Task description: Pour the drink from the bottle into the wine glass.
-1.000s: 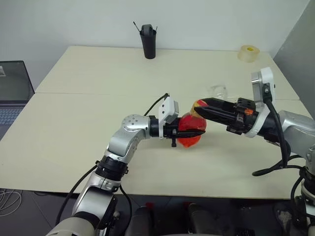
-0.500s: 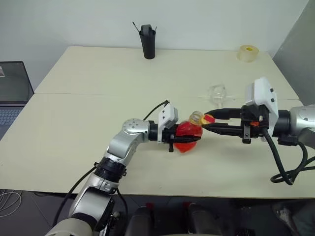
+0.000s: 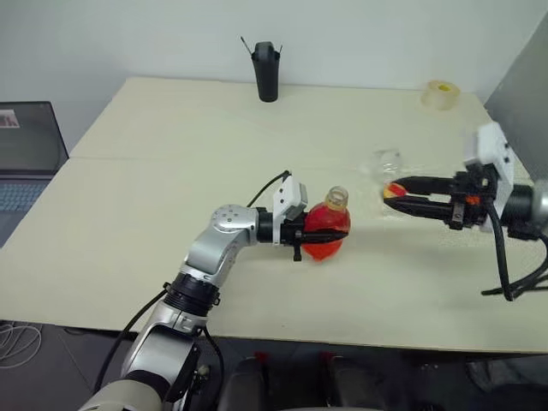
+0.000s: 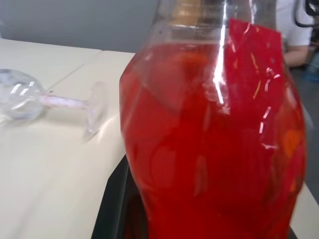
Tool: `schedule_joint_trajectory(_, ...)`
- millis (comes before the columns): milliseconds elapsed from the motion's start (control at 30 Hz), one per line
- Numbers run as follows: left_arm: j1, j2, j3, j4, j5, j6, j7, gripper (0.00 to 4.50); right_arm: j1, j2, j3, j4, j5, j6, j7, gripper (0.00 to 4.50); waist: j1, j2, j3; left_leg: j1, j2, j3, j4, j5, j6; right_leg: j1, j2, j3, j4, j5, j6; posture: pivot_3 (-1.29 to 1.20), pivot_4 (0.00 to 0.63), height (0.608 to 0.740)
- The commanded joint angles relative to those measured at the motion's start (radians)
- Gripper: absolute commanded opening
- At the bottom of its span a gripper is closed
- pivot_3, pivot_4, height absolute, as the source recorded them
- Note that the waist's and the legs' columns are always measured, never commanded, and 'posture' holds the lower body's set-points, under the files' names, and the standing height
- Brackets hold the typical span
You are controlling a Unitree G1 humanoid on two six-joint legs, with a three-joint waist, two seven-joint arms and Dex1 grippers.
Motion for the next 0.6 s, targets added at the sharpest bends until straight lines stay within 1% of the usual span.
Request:
schedule_joint_trajectory(33,-0.024,-0.01,0.016,-0.015,-0.004,-0.046,-0.012,1.01,0.151,0.094,-0.182,-0.151,0.042,0.091,-0.192,1.18,0.003,0.0,0.0,0.0,0.0,0.0,0.0,0.0,0.0,0.0,0.0,0.0,0.001,0.0,0.0,0.0,0.15,0.74)
schedule_joint_trajectory(67,-0.027,-0.013,0.016,-0.008,-0.003,-0.053,-0.015,1.01,0.192,0.131,-0.199,-0.175,0.031,0.109,-0.252,1.18,0.002,0.0,0.0,0.001,0.0,0.001,0.0,0.0,0.0,0.0,0.0,0.0,0.001,0.0,0.0,0.0,0.15,0.74)
schedule_joint_trajectory(133,-0.035,-0.025,0.017,0.012,0.0,-0.074,-0.019,1.01,0.26,0.205,-0.191,-0.202,-0.025,0.132,-0.376,1.18,0.001,0.001,0.0,0.001,0.0,0.001,0.0,0.0,0.0,0.0,0.001,0.001,0.002,0.0,0.0,0.0,0.15,0.74)
schedule_joint_trajectory(200,-0.042,-0.037,0.016,0.033,0.007,-0.096,-0.025,1.01,0.279,0.288,-0.17,-0.19,-0.089,0.135,-0.503,1.18,-0.001,0.001,0.0,0.003,0.0,0.002,0.0,0.0,0.0,0.0,0.001,0.001,0.003,0.0,0.0,0.0,0.15,0.74)
schedule_joint_trajectory(233,-0.044,-0.042,0.015,0.04,0.009,-0.103,-0.028,1.01,0.282,0.322,-0.161,-0.181,-0.109,0.135,-0.544,1.18,-0.003,0.001,-0.001,0.003,0.0,0.003,0.0,0.0,0.0,0.0,0.002,0.001,0.004,0.0,0.0,0.0,0.15,0.74)
schedule_joint_trajectory(367,-0.049,-0.058,0.01,0.054,0.011,-0.12,-0.036,1.01,0.301,0.389,-0.1,-0.133,-0.202,0.109,-0.619,1.18,-0.005,0.001,-0.001,0.006,-0.001,0.005,-0.001,0.0,0.0,0.0,0.002,0.002,0.005,0.0,0.0,0.0,0.15,0.74)
schedule_joint_trajectory(500,-0.042,-0.061,0.01,0.045,0.012,-0.121,-0.042,1.01,0.292,0.43,-0.101,-0.07,-0.242,0.097,-0.651,1.18,-0.005,0.002,-0.001,0.006,-0.001,0.006,-0.001,0.0,0.0,0.0,0.003,0.002,0.005,0.0,0.0,0.0,0.15,0.74)
schedule_joint_trajectory(567,-0.036,-0.06,0.01,0.039,0.012,-0.121,-0.044,1.01,0.29,0.439,-0.097,-0.027,-0.264,0.085,-0.654,1.89,-0.005,0.002,-0.001,0.006,-0.001,0.007,-0.001,0.0,0.0,0.0,0.003,0.003,0.005,0.0,0.0,0.0,0.15,0.74)
schedule_joint_trajectory(600,-0.035,-0.06,0.011,0.036,0.012,-0.12,-0.045,1.01,0.29,0.438,-0.092,-0.015,-0.274,0.078,-0.65,2.02,-0.005,0.002,-0.001,0.006,-0.001,0.007,-0.001,0.0,0.0,0.0,0.003,0.003,0.005,0.0,0.0,0.0,0.15,0.74)
